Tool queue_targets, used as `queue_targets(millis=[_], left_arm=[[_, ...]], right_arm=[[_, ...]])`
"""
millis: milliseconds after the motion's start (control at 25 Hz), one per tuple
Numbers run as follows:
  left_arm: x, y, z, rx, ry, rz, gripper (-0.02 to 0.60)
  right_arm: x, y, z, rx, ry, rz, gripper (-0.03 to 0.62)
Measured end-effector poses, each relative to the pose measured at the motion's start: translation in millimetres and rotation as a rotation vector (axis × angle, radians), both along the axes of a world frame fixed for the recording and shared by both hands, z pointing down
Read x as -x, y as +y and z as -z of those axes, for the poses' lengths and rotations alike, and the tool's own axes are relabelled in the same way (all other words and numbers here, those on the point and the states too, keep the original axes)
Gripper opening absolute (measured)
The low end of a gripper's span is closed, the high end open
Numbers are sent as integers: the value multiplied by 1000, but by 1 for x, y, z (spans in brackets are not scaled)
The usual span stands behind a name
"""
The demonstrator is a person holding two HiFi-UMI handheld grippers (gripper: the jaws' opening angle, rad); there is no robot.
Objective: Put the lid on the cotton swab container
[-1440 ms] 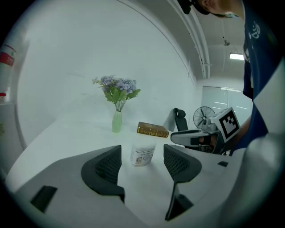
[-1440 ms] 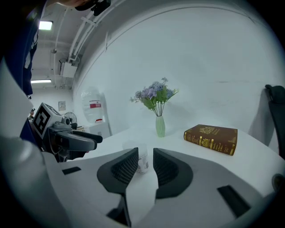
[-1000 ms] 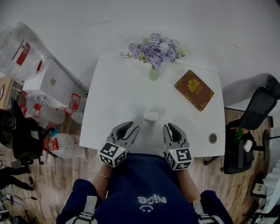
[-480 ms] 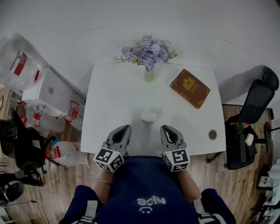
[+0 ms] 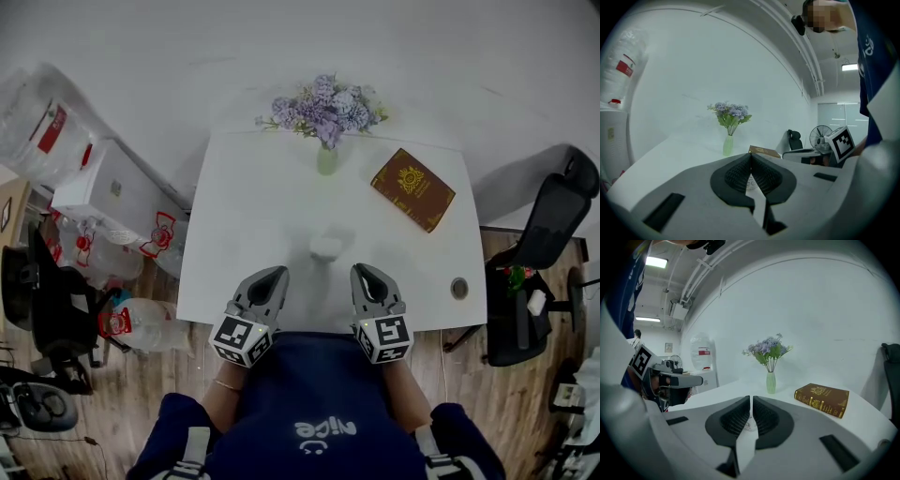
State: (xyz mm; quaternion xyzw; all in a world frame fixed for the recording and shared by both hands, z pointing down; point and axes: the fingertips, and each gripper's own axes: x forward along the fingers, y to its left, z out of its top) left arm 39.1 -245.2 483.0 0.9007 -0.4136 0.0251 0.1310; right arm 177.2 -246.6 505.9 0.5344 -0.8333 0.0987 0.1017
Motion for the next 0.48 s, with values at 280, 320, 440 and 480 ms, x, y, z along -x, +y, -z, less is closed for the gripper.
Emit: queue_targets(millis=[280, 320, 440, 480], left_arm=[[-1, 4, 0, 3, -6, -3, 20], [0, 4, 0, 2, -6, -1, 20], [2, 5, 0, -2, -10, 9, 20], [3, 5, 0, -3, -11, 13, 20]], right_arm=[[6, 5, 0, -1, 10, 21, 57], [7, 6, 0, -2, 10, 26, 57], [11, 9, 2, -9, 14, 38, 57], [12, 9, 2, -12, 15, 41, 57]])
